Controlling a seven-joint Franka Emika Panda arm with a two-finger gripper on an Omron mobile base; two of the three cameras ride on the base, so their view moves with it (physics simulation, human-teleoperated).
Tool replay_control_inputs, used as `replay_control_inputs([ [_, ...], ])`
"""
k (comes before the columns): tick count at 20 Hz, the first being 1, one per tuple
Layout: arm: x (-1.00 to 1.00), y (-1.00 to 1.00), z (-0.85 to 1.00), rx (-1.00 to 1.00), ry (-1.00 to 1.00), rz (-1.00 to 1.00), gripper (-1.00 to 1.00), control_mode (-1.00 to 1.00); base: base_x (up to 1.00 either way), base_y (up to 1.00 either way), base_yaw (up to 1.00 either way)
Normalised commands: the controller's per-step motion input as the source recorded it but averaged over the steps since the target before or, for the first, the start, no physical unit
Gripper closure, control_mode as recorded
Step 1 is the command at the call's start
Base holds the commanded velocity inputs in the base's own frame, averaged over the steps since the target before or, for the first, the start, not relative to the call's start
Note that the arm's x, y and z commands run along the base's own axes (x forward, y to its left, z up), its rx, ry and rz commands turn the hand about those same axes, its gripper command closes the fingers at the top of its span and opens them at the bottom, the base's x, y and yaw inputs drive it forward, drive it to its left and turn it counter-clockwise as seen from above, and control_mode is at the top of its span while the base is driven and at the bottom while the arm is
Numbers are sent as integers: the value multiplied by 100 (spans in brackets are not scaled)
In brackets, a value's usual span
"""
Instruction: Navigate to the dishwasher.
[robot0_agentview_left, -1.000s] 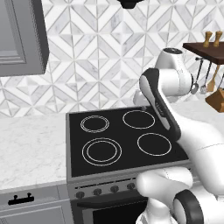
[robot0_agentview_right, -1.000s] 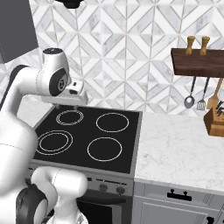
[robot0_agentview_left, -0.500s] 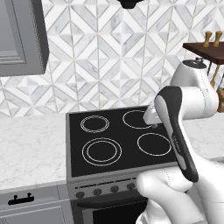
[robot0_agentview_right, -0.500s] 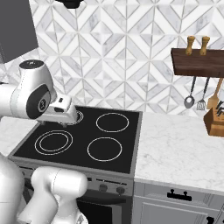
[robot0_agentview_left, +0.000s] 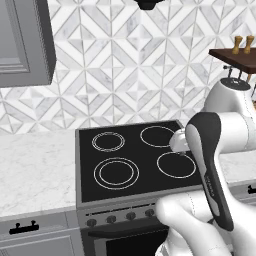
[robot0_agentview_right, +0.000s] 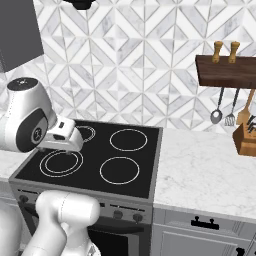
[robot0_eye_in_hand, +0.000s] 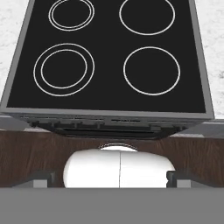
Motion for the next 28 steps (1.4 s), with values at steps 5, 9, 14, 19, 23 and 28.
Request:
replay_control_inputs([
  [5, 0, 0, 0, 0, 0, 0, -100, 100, -9, 0, 0],
  [9, 0, 0, 0, 0, 0, 0, -100, 100, -91, 18, 30],
  [14, 0, 0, 0, 0, 0, 0, -100, 100, -70, 18, 82],
  [19, 0, 0, 0, 0, 0, 0, -100, 100, -22, 0, 100],
  [23, 0, 0, 0, 0, 0, 0, -100, 100, -22, 0, 100],
  [28, 0, 0, 0, 0, 0, 0, -100, 100, -15, 0, 100],
])
